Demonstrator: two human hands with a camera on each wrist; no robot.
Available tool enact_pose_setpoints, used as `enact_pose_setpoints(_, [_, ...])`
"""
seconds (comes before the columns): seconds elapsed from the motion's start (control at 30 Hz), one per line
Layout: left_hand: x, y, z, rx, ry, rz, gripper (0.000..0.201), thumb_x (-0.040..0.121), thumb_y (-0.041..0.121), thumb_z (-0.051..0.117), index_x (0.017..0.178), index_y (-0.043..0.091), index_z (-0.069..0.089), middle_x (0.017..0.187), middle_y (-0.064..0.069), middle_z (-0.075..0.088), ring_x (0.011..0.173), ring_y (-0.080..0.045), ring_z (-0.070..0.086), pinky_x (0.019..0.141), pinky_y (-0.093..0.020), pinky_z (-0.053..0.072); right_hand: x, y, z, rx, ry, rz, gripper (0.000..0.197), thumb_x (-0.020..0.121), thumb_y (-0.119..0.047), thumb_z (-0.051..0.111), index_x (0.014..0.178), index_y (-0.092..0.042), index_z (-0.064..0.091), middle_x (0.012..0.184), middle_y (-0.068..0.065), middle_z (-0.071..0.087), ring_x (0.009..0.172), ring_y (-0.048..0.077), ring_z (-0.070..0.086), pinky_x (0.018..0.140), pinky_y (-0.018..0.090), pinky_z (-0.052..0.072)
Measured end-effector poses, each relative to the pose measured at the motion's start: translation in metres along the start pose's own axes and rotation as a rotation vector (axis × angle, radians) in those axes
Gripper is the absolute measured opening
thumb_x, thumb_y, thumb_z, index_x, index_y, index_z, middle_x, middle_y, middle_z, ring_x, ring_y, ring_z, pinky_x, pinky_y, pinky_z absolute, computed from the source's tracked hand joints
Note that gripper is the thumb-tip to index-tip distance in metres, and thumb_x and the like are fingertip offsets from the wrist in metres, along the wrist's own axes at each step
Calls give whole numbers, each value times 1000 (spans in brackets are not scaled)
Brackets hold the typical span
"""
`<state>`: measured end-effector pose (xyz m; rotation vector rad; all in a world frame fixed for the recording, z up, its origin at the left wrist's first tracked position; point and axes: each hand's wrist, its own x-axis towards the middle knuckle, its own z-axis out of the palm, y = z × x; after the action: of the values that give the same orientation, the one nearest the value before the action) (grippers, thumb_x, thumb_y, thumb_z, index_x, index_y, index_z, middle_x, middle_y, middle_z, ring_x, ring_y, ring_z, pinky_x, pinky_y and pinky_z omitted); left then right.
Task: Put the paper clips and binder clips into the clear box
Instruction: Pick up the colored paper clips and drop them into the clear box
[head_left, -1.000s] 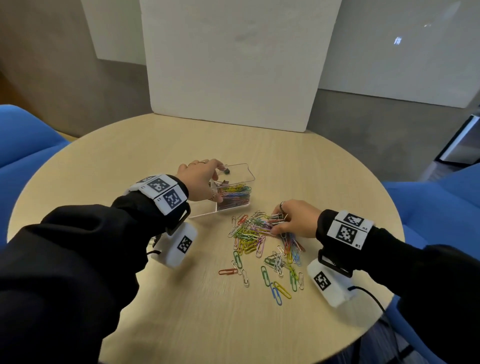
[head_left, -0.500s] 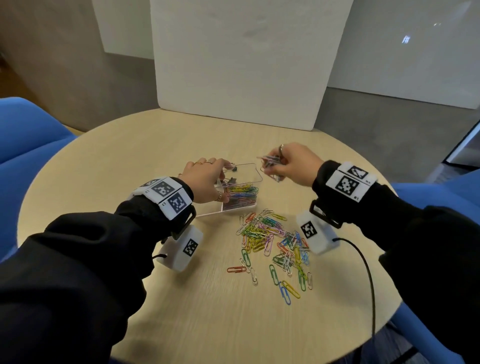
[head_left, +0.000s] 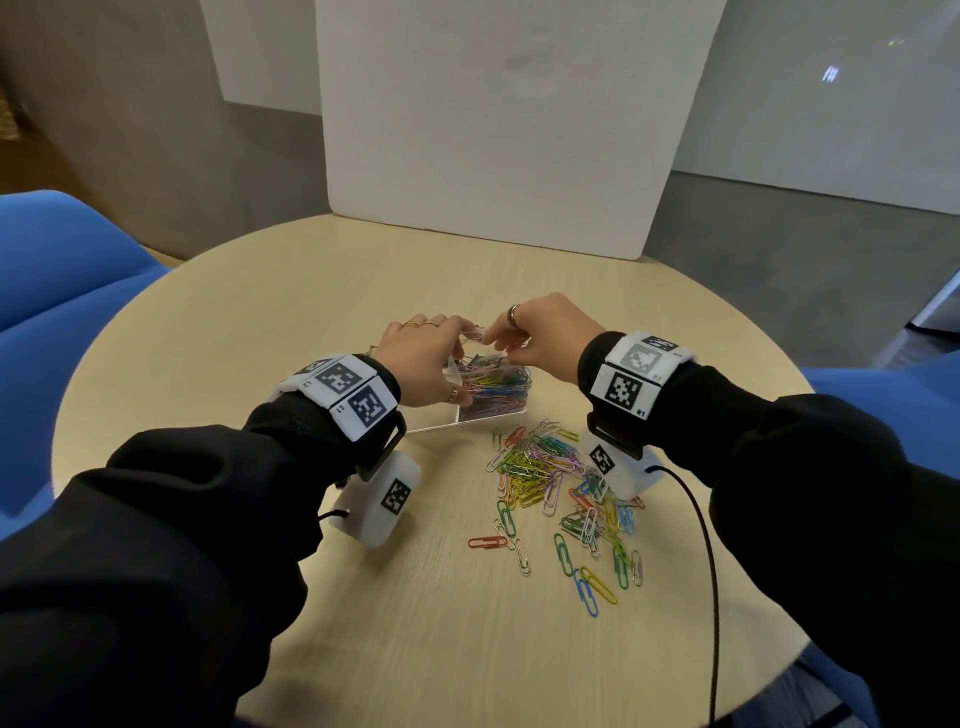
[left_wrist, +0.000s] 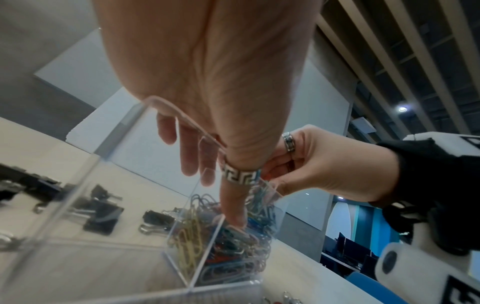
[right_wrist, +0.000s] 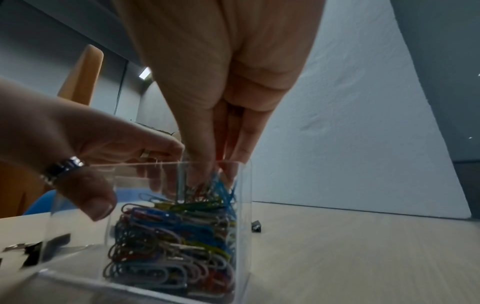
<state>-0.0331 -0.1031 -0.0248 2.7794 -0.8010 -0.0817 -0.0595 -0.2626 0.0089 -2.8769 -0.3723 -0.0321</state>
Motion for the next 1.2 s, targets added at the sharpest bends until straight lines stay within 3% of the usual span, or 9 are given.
enact_pose_setpoints(0.2, [0,0,0,-8,0,-3,75,77,41,69,139,25,29,127,4,51,120,-21,41,97,-35,27,-1,2,-8,59,121,-35,26,92,-27,55,108,-11,68,97,5,71,86,16,64,83,23,49])
enact_pose_setpoints(0.27, [0,0,0,-13,3,-1,75,77,41,69,138,25,29,127,4,51,119,-20,41,97,-35,27,-2,-1,-1,-100,13,-24,38,95,-40,44,110,-13,66,97,5,71,82,17,61,78,25,45])
enact_pose_setpoints(0.4, [-1,-1,0,-28,3,4,74,77,39,70,138,26,31,126,5,51,119,-20,41,98,-35,26,-3,-5,15,-361,-150,-27,55,97,-46,26,92,-7,64,85,4,60,83,19,49,89,37,32])
enact_pose_setpoints(0.53, [-1,-1,0,-24,1,4,74,76,39,70,138,26,31,125,5,52,118,-20,42,97,-35,26,-6,0,10,-97,-126,1,52,98,-44,29,80,-7,61,70,4,54,64,16,46,67,29,32])
enact_pose_setpoints(0.67, [0,0,-1,-26,-3,3,74,77,39,70,138,25,31,126,5,52,118,-20,42,97,-35,26,-11,7,-3,113,-4,-21,46,98,-39,34,98,-10,69,102,7,68,86,15,57,78,23,40])
enact_pose_setpoints(0.77, [-1,0,-1,-24,-5,3,73,77,38,70,138,25,31,126,5,52,118,-20,42,97,-35,26,-13,6,-2,68,-64,-14,50,97,-42,33,95,-10,71,87,9,67,74,17,58,69,25,42])
enact_pose_setpoints(0.9, [0,0,-1,-24,2,1,74,77,39,70,138,25,31,125,4,52,118,-20,43,97,-35,26,-12,3,10,-33,-124,16,51,97,-44,36,84,-3,65,62,2,50,54,11,40,51,20,29])
enact_pose_setpoints(1.07, [3,0,-2,-27,6,-21,72,78,37,69,138,24,31,126,4,52,118,-20,42,98,-35,26,-25,10,8,233,240,-32,41,98,-33,38,77,-12,66,86,7,64,80,17,58,82,29,45])
enact_pose_setpoints(1.2, [6,-1,-2,-28,16,-29,72,78,38,69,138,24,31,126,4,52,119,-20,42,98,-35,26,-37,16,20,126,-186,13,42,100,-33,33,102,-8,67,105,6,66,91,13,58,86,26,41])
